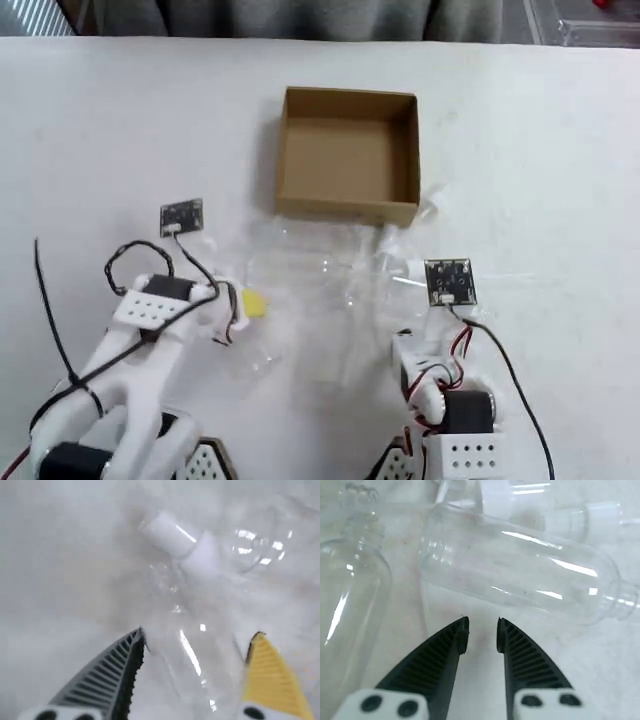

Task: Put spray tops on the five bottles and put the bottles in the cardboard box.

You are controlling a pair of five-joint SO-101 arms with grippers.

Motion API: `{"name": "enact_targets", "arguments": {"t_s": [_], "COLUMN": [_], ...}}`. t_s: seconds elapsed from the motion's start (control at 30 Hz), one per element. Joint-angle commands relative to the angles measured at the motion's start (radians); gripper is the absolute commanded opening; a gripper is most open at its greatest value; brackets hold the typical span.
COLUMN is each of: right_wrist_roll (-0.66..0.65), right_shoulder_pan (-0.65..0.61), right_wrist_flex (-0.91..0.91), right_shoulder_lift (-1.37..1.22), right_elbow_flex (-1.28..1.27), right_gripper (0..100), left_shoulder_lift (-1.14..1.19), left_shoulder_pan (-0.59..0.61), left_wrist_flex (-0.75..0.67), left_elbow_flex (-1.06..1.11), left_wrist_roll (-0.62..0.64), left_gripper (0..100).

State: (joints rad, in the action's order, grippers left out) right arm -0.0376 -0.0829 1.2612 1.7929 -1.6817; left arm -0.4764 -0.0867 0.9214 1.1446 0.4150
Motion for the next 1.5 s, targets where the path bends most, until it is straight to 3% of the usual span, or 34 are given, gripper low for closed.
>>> {"name": "enact_targets", "arguments": {"t_s": [0.0, 0.2, 0.4, 0.47, 0.63, 0.87, 1.13, 1.47], "right_wrist_roll": [0.002, 0.002, 0.002, 0.002, 0.002, 0.002, 0.002, 0.002], "right_shoulder_pan": [0.005, 0.007, 0.004, 0.004, 0.004, 0.004, 0.004, 0.004], "right_wrist_flex": [0.007, 0.007, 0.007, 0.007, 0.007, 0.007, 0.007, 0.007], "right_shoulder_lift": [0.007, 0.007, 0.007, 0.007, 0.007, 0.007, 0.007, 0.007], "right_elbow_flex": [-0.009, -0.009, -0.009, -0.009, -0.009, -0.009, -0.009, -0.009], "right_gripper": [7.4, 7.4, 7.4, 7.4, 7.4, 7.4, 7.4, 7.4], "left_shoulder_lift": [0.143, 0.335, 0.257, 0.219, 0.11, 0.094, 0.16, 0.16], "left_shoulder_pan": [0.036, 0.084, 0.091, 0.091, 0.11, 0.219, 0.222, 0.223], "left_wrist_flex": [0.051, 0.167, 0.16, 0.138, 0.109, 0.048, 0.071, 0.137], "left_elbow_flex": [-0.11, -0.267, -0.264, -0.25, -0.222, -0.221, -0.23, -0.282], "left_wrist_roll": [-0.068, -0.103, -0.11, -0.153, -0.244, -0.511, -0.516, -0.516], "left_gripper": [32, 31, 9, 8, 8, 8, 31, 30]}}
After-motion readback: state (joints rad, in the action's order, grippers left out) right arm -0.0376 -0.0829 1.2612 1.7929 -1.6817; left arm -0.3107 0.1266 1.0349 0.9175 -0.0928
